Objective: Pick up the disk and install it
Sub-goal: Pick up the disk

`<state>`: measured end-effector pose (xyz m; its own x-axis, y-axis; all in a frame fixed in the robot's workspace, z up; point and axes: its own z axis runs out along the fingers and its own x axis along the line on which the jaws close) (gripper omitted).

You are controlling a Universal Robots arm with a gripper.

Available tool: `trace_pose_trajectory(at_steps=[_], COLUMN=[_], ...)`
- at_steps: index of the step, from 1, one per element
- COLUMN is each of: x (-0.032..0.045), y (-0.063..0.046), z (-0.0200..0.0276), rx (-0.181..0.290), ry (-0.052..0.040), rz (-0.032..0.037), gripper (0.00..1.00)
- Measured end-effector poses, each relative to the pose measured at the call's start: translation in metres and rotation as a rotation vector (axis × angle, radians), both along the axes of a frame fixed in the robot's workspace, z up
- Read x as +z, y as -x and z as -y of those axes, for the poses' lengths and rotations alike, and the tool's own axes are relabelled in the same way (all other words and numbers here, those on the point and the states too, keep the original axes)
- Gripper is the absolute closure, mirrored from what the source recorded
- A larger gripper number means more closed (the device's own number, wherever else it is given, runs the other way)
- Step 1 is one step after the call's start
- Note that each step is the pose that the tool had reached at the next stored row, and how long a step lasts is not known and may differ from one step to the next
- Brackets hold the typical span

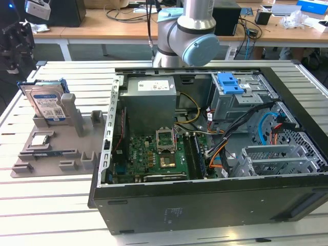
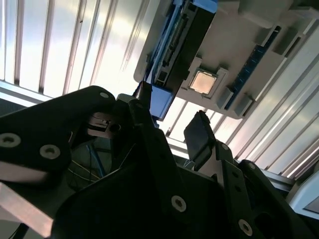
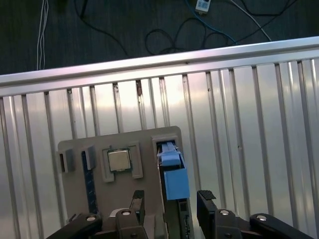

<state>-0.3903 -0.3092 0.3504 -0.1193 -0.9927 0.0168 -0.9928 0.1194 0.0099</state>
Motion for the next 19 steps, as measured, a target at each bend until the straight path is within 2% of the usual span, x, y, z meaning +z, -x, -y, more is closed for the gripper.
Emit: trace_pose_trajectory(at_steps=[4, 9, 12, 13, 14, 15, 19], x=[-0.0147, -0.0292, -0.0341, -0.0375, -0.0465, -0.0524, -0.0555], y=[0.000, 0.000, 0.000, 0.000, 0.000, 0.000, 0.001], z=[-0.0006, -0.0024, -0.0034, -0.0036, -0.0037, -0.0041, -0.0058], rx=[0.004, 0.016, 0.024, 0.051, 0.068, 0.072, 0.076], ry=[0.0003, 0.0004, 0.0004, -0.0041, -0.0041, -0.0041, -0.0041], rz=[0.0000, 0.0000, -0.0001, 0.0002, 0.0000, 0.0000, -0.0002], gripper=[0.46, 0.46, 0.46, 0.46, 0.46, 0.46, 0.46])
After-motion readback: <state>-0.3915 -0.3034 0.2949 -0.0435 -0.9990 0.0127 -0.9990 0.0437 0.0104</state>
